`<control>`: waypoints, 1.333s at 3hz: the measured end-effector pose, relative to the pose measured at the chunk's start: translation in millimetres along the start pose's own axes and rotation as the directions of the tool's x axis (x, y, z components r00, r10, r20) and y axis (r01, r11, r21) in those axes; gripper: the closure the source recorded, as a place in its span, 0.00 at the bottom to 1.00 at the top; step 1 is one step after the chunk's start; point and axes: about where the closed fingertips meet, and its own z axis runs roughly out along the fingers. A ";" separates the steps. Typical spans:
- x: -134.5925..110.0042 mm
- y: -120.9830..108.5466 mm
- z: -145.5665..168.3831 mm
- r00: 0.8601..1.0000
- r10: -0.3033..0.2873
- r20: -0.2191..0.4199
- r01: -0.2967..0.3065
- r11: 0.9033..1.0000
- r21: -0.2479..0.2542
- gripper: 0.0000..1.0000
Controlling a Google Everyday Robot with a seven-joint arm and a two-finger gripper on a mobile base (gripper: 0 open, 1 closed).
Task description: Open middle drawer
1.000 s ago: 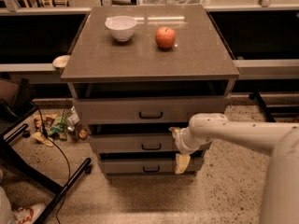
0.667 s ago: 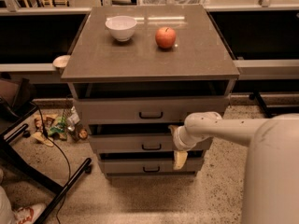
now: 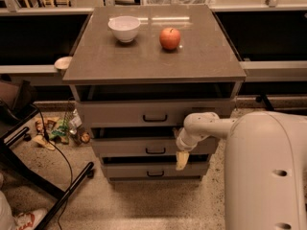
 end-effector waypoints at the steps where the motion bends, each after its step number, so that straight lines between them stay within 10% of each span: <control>1: 2.4 4.3 17.0 1.000 0.014 -0.006 -0.014 0.999 -0.029 0.19; 4: 3.1 20.9 5.7 0.999 0.037 -0.018 -0.038 0.999 -0.025 0.89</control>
Offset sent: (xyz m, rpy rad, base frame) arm -0.0495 -0.0035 -0.0203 -0.0287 0.0646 -0.0594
